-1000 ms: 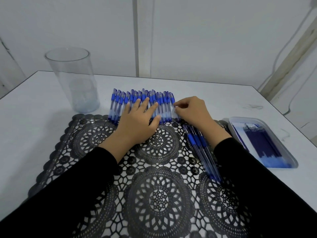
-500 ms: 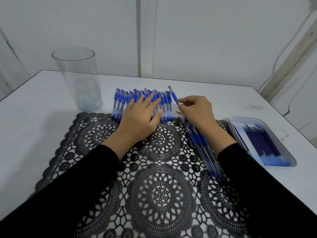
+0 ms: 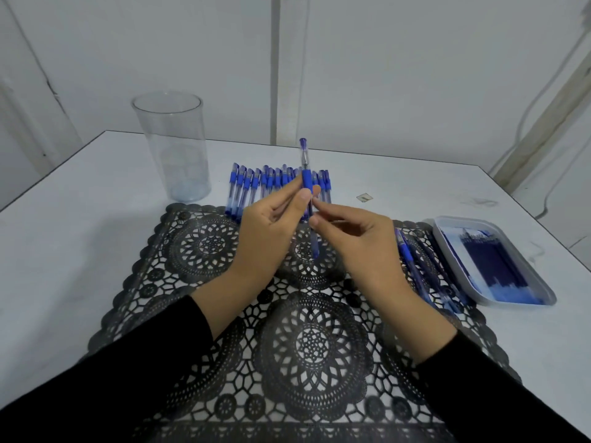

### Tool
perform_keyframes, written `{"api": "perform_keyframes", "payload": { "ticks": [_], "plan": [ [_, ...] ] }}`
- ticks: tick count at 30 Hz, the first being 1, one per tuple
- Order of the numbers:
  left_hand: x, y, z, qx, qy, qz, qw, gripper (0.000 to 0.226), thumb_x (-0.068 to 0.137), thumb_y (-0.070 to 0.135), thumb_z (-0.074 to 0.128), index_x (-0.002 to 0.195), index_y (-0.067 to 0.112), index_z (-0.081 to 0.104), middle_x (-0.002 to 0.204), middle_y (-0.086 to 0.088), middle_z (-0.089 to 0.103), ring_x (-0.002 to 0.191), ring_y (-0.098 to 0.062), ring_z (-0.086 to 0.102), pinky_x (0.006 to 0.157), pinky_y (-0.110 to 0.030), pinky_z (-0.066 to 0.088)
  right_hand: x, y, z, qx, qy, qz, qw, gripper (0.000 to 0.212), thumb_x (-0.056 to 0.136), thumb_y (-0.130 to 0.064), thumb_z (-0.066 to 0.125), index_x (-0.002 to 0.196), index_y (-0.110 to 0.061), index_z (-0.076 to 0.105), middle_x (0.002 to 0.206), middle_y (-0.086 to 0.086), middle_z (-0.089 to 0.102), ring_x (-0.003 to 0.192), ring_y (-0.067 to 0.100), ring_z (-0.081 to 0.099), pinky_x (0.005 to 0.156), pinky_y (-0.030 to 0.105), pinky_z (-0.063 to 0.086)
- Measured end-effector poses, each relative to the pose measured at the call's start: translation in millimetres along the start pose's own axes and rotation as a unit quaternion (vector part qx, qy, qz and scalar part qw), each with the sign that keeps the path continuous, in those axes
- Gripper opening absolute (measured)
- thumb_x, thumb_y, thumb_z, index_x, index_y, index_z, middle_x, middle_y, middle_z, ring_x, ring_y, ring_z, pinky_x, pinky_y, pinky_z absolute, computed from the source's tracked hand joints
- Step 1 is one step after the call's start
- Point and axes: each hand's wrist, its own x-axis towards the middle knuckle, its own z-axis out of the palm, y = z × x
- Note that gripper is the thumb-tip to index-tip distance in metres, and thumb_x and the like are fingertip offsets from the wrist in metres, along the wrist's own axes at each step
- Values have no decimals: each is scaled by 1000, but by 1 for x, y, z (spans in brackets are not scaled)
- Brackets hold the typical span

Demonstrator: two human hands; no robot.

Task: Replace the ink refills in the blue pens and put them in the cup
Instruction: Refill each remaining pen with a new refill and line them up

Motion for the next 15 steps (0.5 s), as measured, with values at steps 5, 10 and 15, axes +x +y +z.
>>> {"api": "perform_keyframes", "payload": {
  "ticks": [5, 10, 15],
  "plan": [
    [1, -1, -20, -21, 59, 21, 998, 30, 93, 13, 66, 119, 27, 65, 100, 6, 77, 96, -17, 73, 84, -22, 57, -6, 1, 3, 40, -13, -13, 999, 28, 83, -12, 75, 111, -11, 73, 98, -4, 76, 93, 7, 70, 81, 16, 52],
    [7, -20, -64, 216, -64, 196, 954, 30, 92, 11, 68, 122, 14, 68, 95, -1, 73, 80, -22, 67, 72, -34, 56, -9, 11, 5, 55, -24, -12, 998, 41, 85, -16, 73, 125, -20, 65, 102, 2, 72, 96, 12, 68, 84, 19, 53],
    [4, -34, -81, 270, -164, 236, 919, 31, 88, 8, 72, 118, 14, 71, 96, 3, 72, 78, -5, 63, 69, -14, 47, -10, 22, 11, -10, -61, -18, 998, 27, 87, -21, 72, 114, -22, 70, 91, -4, 70, 81, 17, 65, 75, 23, 54]
  ]
}}
